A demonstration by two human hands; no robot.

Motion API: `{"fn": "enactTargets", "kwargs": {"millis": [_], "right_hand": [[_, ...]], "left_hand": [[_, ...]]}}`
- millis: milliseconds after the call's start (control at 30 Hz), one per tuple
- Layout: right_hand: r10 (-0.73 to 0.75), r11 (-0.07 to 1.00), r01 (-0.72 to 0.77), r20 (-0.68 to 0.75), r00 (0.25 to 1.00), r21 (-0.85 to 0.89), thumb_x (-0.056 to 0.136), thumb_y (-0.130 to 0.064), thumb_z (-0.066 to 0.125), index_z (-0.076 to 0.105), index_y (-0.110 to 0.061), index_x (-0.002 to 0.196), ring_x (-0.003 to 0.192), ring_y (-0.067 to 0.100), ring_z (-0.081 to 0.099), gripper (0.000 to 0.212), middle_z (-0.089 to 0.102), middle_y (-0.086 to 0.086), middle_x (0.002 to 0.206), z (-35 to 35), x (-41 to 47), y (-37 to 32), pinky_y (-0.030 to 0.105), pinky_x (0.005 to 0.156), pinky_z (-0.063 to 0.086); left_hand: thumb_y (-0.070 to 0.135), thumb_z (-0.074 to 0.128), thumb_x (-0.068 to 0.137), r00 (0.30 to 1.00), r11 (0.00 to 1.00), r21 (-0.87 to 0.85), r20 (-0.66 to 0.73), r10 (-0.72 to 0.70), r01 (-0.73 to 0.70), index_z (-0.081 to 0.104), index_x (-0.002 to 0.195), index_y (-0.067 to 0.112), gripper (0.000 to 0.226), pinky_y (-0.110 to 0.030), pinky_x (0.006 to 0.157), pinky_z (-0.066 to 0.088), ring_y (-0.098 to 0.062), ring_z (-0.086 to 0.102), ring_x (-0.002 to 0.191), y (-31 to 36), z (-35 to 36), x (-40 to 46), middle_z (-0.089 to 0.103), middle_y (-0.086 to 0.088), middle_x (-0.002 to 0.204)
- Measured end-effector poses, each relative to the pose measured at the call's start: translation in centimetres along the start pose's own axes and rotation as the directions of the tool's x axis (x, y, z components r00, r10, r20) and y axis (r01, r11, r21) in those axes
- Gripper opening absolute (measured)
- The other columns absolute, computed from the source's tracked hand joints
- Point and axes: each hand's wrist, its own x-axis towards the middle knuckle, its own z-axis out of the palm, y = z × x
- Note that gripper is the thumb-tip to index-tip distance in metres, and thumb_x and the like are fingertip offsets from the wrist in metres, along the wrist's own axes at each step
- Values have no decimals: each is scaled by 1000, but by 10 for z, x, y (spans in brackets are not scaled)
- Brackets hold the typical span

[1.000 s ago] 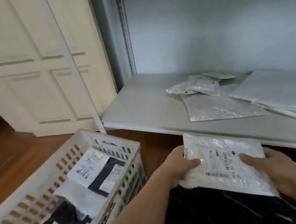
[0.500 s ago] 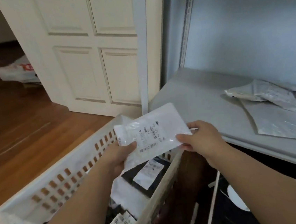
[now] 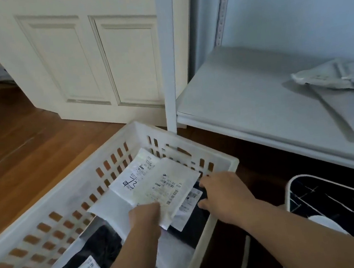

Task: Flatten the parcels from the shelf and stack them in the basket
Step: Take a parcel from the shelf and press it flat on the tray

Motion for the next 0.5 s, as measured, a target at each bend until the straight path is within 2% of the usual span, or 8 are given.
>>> {"fn": "enactTargets", "kwargs": {"millis": [67, 100, 167, 200, 233, 267, 367, 500], "right_hand": [[-21, 1000, 21, -9, 1000, -22, 91, -47, 57, 54, -19, 123, 115, 21, 48, 43, 55, 1, 124, 4, 8, 5, 34, 103, 34], [-27, 999, 26, -3, 1000, -26, 91, -47, 57, 54, -19, 126, 119, 20, 45, 45, 53, 1, 127, 6, 10, 7, 34, 107, 31], [-47, 999, 47, 24, 999, -17, 91, -47, 57, 50, -18, 134, 132, 20, 35, 52, 48, 2, 138, 12, 14, 13, 36, 115, 21], [-59, 998, 60, 52, 997, -4, 92, -47, 54, 47, -17, 138, 140, 21, 27, 55, 42, 3, 145, 14, 15, 15, 36, 117, 14], [-76, 997, 76, 75, 994, 8, 94, -47, 50, 42, -17, 143, 145, 21, 17, 57, 36, 3, 151, 18, 16, 17, 37, 119, 5], [-98, 995, 97, 95, 991, 13, 97, -46, 44, 38, -17, 146, 148, 20, 7, 57, 29, 3, 156, 21, 17, 18, 38, 119, -3], [-149, 989, 149, 129, 980, 9, 102, -43, 29, 35, -21, 148, 148, 20, -11, 52, 17, 1, 160, 27, 17, 21, 42, 115, -16], [-226, 965, 244, 169, 959, -93, 104, -41, 23, 42, -33, 142, 146, 31, -14, 43, 9, 3, 162, 32, 18, 22, 49, 112, -18]], "left_hand": [[32, 71, 80, 970, 904, 427, -210, 123, -22, 21, 142, 6, 84, -47, 105, 37, -39, 42, 123, 0, 5, -10, 37, -22, 138], [43, 68, 82, 925, 766, 637, -240, 296, -80, 5, 149, 13, 97, -46, 111, 28, -38, 30, 133, 1, 6, -17, 23, -20, 147], [58, 48, 89, 786, 346, 895, 9, 618, -282, -15, 150, 29, 92, -49, 118, 9, -37, 2, 145, 1, 16, -16, -5, -14, 158], [61, 37, 92, 744, 141, 919, 199, 638, -367, -17, 149, 36, 82, -52, 118, 1, -36, -12, 146, 0, 23, -15, -17, -9, 159], [63, 27, 94, 734, 0, 902, 351, 581, -431, -17, 148, 41, 73, -57, 116, -7, -35, -23, 143, -5, 29, -9, -25, -5, 158], [63, 21, 95, 747, -77, 880, 442, 496, -469, -17, 147, 45, 66, -61, 113, -12, -34, -31, 140, -9, 36, -4, -31, -1, 155], [63, 15, 95, 811, -130, 870, 491, 317, -475, -20, 145, 48, 62, -72, 103, -16, -33, -40, 135, -22, 55, 13, -39, 2, 150], [63, 20, 95, 867, -136, 899, 438, 238, -417, -23, 142, 49, 66, -76, 98, -17, -32, -40, 135, -26, 61, 22, -43, 4, 147]]}}
